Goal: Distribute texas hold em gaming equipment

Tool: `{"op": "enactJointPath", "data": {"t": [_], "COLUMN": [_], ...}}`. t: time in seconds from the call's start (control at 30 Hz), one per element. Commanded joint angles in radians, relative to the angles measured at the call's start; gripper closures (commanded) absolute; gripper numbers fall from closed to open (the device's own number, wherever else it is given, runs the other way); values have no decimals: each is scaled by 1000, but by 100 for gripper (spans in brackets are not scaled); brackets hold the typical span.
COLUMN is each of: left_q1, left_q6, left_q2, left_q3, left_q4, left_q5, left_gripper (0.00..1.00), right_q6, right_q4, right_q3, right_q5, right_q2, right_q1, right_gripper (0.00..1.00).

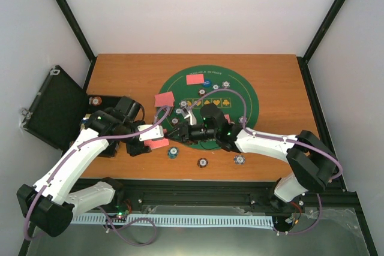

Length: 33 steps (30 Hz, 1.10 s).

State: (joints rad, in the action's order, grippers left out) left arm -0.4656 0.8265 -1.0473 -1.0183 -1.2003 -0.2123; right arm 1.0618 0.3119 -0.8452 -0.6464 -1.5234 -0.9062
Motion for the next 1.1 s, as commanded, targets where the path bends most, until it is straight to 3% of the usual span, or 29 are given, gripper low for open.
{"op": "enactJointPath", "data": {"t": [0.0, 0.2, 0.5, 0.83, 1.07], "left_q1": [1, 1, 1, 1, 1], "left_q6": [4, 4, 8, 11, 13], "left_q2": [1, 3, 4, 8, 8], "left_q3": [-36, -41, -37, -36, -35], "left_q4": [12, 10, 8, 6, 5], "left_q5": [-2, 2, 9, 13, 14], "left_gripper": [89, 89, 89, 89, 89], "right_q6": [10, 15, 10, -56, -119], "right_q4": [46, 53, 37, -86, -200], "right_q3": [-10, -11, -12, -2, 15], "right_q5": [4, 4, 16, 17, -14], "right_q2": [-14, -29, -21, 68, 157], "right_q1": [-18, -26, -33, 20, 138], "right_gripper": [68, 70, 96, 97, 97]}}
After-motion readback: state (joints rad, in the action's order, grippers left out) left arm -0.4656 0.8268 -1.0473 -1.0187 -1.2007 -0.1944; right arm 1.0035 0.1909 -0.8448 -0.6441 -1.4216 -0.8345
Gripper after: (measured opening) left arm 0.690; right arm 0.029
